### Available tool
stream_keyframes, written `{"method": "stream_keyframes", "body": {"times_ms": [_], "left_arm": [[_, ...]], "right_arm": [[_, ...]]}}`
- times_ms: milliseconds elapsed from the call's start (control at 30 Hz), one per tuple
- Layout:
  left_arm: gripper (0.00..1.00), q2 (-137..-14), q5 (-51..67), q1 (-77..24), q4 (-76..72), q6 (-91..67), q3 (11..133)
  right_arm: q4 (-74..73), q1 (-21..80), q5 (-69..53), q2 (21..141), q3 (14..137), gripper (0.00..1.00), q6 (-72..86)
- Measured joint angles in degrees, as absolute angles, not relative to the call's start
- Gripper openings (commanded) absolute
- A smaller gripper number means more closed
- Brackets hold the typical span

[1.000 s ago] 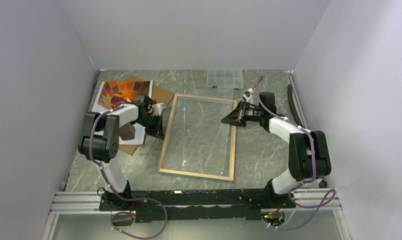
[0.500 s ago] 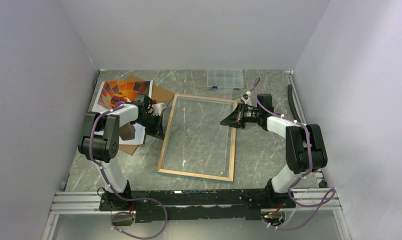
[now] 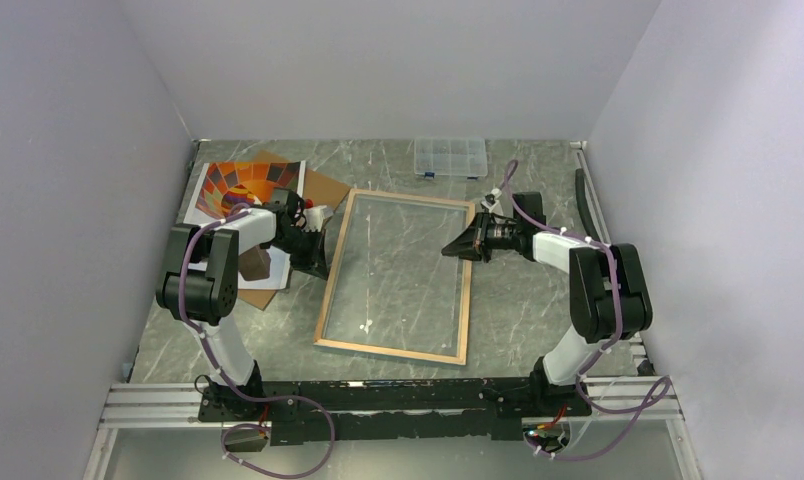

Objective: Put the photo into the frame
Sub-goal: Place the photo frame item in the photo frame.

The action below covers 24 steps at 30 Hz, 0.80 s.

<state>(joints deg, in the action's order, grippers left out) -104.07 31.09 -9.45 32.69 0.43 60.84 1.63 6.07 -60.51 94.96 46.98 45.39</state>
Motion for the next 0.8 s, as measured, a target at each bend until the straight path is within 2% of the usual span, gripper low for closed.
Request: {"method": "stream_keyframes", "body": {"times_ms": [800], "left_arm": [[0.03,-104.0,31.9,-9.3,32.1,0.4,60.4]], "right_arm": [[-6.1,5.7,-55.4,99.1,46.3,0.0,40.2]]}}
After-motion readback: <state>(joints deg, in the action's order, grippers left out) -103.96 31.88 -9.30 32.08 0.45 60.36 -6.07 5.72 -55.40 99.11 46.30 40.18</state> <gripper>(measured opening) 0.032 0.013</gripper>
